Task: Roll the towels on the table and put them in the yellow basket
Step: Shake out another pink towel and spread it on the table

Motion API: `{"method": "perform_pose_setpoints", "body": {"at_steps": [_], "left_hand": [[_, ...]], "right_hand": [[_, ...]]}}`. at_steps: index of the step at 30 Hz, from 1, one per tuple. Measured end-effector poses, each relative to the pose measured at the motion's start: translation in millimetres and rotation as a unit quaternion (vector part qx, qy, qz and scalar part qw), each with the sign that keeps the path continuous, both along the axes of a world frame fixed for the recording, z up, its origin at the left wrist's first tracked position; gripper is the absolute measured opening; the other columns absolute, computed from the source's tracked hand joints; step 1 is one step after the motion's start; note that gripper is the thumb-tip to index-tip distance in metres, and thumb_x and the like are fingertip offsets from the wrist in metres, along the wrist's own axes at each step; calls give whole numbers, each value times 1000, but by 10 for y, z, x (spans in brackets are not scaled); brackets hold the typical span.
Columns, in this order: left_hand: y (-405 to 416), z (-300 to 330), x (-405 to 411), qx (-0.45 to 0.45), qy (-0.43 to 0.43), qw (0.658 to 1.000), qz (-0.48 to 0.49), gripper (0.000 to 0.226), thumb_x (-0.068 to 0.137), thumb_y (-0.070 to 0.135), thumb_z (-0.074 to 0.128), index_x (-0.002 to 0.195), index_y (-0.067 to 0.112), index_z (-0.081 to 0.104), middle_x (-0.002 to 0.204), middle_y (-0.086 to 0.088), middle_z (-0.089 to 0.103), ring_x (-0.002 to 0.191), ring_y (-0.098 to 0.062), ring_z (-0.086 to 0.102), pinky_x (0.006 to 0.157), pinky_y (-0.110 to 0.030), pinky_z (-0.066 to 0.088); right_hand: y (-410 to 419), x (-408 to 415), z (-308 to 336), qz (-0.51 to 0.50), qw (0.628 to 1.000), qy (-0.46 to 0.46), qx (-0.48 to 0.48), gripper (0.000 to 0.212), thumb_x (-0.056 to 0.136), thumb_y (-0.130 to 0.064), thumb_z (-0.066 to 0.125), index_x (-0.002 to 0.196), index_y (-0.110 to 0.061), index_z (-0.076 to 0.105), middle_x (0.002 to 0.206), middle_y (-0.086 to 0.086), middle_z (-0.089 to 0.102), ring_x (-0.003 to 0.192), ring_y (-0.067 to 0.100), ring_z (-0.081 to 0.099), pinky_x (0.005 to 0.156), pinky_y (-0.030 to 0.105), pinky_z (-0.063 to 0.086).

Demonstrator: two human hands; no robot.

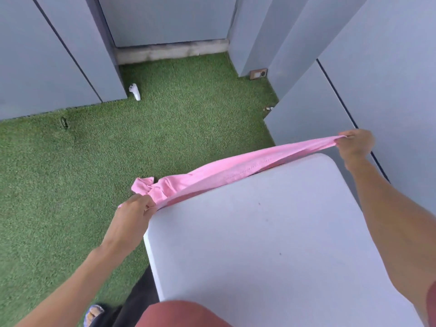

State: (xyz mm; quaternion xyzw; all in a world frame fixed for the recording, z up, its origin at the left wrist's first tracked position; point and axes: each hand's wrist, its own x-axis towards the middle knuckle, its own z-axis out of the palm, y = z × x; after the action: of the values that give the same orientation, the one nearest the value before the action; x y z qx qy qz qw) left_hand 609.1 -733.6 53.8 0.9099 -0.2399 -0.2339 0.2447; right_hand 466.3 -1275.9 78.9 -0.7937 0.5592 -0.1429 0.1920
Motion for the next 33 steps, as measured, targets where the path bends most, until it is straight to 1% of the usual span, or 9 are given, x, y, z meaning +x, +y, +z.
{"method": "perform_pose_setpoints", "body": {"at_steps": [3,5,8,10,13,17,22,29,33], "left_hand": [[42,-107,-135,-35,-3,999,34,9,90,15,62,82,17,60,82,4,55,68,-18,57,62,-41,51],[91,-144,-236,-51,-8,997,64,8,91,17,60,83,19,59,85,4,56,72,-15,57,64,-40,50],[169,-132,-388,-70,-24,993,89,8,93,19,58,84,19,59,86,4,56,75,-10,57,65,-38,49],[204,-126,-479,-79,-26,992,95,6,93,18,57,87,16,59,88,3,54,75,-11,58,65,-41,52],[238,-155,-585,-85,-23,991,101,2,93,14,56,92,14,58,92,3,52,76,-17,58,67,-46,55],[267,-158,-705,-88,-44,989,107,5,91,8,58,91,13,57,91,1,52,74,-17,58,64,-44,54],[363,-211,-1044,-106,-57,986,117,12,90,3,59,89,14,56,87,2,50,74,-19,58,66,-34,49],[508,-302,-1683,-120,-67,981,139,14,89,5,60,86,18,54,85,2,50,74,-15,58,66,-44,51],[629,-351,-2125,-133,-83,979,132,15,88,5,60,81,15,51,83,2,50,73,-19,58,63,-46,51]], "right_hand": [[55,-185,-171,-16,1000,-4,17,25,72,1,60,92,-5,73,41,-17,48,41,-11,37,35,11,25],[106,-339,-342,-16,1000,16,22,22,79,-6,63,98,-1,74,72,7,71,55,-4,53,44,9,30],[153,-517,-435,15,997,66,-22,20,86,-9,61,98,5,72,92,31,68,82,35,67,64,32,39],[161,-614,-411,34,995,81,-37,24,90,-14,61,97,7,70,90,35,66,82,38,66,65,35,36],[194,-769,-432,34,995,80,-40,26,94,-14,55,91,8,68,82,36,60,71,26,56,61,33,30],[261,-919,-447,30,996,81,-38,24,96,-10,51,99,8,67,94,33,65,88,41,61,72,38,40],[356,-1139,-422,19,995,95,-32,23,95,-4,47,102,8,66,98,33,64,94,43,60,77,39,42],[530,-1721,-413,0,996,85,-35,22,95,-3,47,99,8,66,96,32,65,92,42,59,75,38,42],[654,-2128,-421,-7,997,70,-40,22,94,-1,48,103,8,66,101,32,64,100,44,59,86,42,45]]}}
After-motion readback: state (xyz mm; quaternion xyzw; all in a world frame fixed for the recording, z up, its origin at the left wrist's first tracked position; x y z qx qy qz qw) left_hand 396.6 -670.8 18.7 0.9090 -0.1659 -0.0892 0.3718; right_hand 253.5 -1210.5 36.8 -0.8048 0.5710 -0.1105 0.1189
